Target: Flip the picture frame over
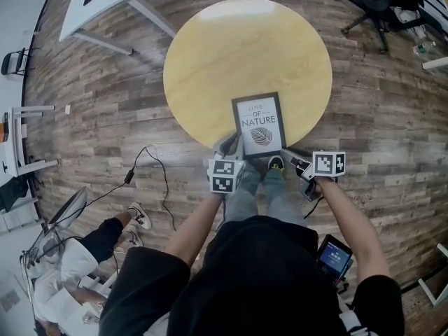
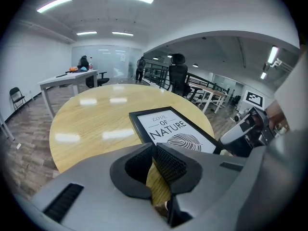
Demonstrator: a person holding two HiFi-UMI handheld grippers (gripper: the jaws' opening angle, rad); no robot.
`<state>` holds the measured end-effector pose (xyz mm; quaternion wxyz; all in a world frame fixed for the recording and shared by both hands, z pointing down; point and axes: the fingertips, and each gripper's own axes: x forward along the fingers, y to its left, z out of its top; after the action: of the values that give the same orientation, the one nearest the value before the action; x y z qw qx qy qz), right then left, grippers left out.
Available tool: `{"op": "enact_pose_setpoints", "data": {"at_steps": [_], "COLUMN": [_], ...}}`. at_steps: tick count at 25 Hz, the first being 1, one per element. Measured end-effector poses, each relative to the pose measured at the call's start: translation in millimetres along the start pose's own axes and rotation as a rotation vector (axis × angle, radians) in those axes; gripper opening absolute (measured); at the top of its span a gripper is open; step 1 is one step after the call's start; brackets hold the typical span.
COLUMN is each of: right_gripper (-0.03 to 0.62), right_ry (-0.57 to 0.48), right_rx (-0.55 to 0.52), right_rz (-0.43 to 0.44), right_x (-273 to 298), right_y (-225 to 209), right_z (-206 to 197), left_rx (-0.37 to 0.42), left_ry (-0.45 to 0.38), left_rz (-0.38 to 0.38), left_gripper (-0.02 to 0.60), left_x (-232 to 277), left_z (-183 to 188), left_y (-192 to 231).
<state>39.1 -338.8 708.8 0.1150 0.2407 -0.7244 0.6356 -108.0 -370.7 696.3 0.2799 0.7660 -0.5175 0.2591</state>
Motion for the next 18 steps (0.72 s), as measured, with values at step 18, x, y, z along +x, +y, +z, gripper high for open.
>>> {"op": "enact_pose_setpoints", "data": {"at_steps": [18], "right_gripper": [0.083], "right_ry": [-0.243], "right_rx": [0.055], "right_rz": [0.105], "right_x": [-33.5], "right_y": [4.0], "right_z": [26.0], "left_rx": [0.077], "left_ry": [0.041], "left_rz": [-0.084], "left_gripper": [0.029], "left_x": [2.4], "left_z": [-3.6], "left_y": [-35.8]}}
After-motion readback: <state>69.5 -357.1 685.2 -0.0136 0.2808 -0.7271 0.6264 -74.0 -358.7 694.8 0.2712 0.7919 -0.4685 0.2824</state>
